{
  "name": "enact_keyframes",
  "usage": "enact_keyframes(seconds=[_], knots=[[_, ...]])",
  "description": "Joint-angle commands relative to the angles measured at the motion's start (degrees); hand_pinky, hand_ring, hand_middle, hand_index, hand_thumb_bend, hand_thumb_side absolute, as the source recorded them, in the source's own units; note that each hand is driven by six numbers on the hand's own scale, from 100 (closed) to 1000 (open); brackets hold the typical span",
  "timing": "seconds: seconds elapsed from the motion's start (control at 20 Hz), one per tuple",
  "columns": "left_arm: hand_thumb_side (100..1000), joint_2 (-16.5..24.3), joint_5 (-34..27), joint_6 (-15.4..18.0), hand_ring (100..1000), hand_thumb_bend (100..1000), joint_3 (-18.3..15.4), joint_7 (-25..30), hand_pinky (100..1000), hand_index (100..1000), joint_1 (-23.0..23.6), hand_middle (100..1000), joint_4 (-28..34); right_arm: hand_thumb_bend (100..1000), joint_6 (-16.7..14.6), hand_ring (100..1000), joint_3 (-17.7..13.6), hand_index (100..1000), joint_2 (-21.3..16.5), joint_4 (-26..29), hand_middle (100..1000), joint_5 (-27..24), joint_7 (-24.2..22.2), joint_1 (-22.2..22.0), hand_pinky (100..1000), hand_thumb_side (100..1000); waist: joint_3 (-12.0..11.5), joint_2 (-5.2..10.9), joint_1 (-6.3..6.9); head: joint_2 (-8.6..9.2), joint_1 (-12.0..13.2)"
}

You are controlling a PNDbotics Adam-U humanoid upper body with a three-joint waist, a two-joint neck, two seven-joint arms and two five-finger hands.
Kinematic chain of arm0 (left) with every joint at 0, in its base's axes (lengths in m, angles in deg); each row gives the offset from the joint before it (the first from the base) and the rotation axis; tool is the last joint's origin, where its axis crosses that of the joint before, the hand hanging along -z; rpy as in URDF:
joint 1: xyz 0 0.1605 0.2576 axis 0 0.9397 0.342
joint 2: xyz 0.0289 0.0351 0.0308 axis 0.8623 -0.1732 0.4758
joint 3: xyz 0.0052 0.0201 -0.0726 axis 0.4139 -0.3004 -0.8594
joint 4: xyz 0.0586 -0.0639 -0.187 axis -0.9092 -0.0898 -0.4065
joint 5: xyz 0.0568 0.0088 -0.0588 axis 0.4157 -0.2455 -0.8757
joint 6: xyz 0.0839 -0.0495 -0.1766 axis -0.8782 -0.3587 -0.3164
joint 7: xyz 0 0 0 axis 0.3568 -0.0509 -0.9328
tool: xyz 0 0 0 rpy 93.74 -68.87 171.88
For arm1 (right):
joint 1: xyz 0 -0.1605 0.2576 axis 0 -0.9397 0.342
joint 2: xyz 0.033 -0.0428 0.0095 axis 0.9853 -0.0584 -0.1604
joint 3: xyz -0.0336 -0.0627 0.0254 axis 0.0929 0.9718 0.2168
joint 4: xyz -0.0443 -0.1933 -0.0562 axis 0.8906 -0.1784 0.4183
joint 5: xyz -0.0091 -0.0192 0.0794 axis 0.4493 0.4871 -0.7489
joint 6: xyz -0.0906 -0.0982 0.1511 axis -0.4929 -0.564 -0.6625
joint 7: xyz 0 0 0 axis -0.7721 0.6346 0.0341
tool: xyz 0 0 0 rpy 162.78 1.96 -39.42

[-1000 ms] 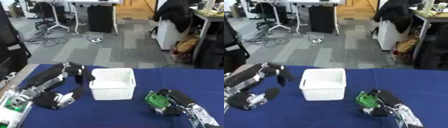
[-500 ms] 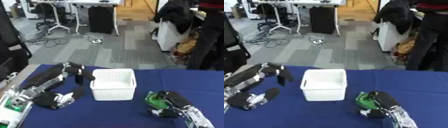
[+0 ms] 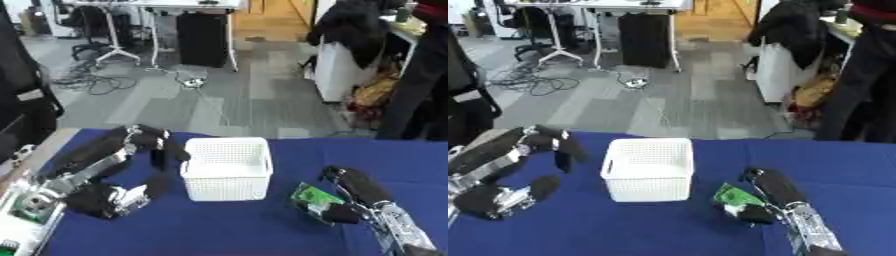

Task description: Pick up objects on the table and place them in the box.

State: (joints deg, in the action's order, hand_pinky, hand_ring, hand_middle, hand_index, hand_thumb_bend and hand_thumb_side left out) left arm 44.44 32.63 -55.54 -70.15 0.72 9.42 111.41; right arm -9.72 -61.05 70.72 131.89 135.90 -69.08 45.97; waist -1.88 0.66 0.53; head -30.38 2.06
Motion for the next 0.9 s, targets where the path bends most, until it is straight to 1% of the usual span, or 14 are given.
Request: enact_keyframes(seconds=[0.05, 0.15, 0.25, 0.45, 0.9], knots=[[1000, 1.4, 0.0, 0.1, 477, 125, -0.5, 0.1, 416, 760, -0.7, 584, 0.5, 691, 0.8, 830, -0.4, 735, -0.2, 1.8, 816, 1.7, -1.1, 1.0, 907, 1000, 0.1, 0.74, 0.06, 0.44, 0.3], [1000, 1.4, 0.0, 0.1, 477, 125, -0.5, 0.1, 416, 760, -0.8, 585, 0.4, 705, 0.7, 837, -0.3, 747, 0.0, 1.4, 822, 4.8, -1.3, 0.6, 921, 1000, 0.0, 0.71, 0.06, 0.36, 0.4], [1000, 1.3, 0.0, 0.1, 477, 125, -0.5, 0.1, 416, 760, -0.8, 584, 0.4, 708, -0.1, 837, -0.4, 765, 0.3, 0.4, 822, 6.8, -1.6, 0.4, 925, 1000, 0.0, 0.69, 0.05, 0.34, 0.4], [1000, 1.3, 0.1, 0.1, 477, 125, -0.5, 0.2, 415, 760, -0.9, 584, 0.4, 711, -1.2, 835, -0.8, 782, 0.5, -1.6, 819, 7.8, -1.7, 0.3, 924, 1000, -0.1, 0.65, 0.04, 0.36, 0.6], [1000, 1.3, 0.1, 0.1, 476, 125, -0.4, 0.2, 415, 760, -1.0, 584, 0.4, 707, -1.9, 836, -0.9, 782, 0.4, -3.9, 815, 8.4, -1.9, 0.5, 928, 1000, -0.1, 0.54, 0.02, 0.4, 0.7]])
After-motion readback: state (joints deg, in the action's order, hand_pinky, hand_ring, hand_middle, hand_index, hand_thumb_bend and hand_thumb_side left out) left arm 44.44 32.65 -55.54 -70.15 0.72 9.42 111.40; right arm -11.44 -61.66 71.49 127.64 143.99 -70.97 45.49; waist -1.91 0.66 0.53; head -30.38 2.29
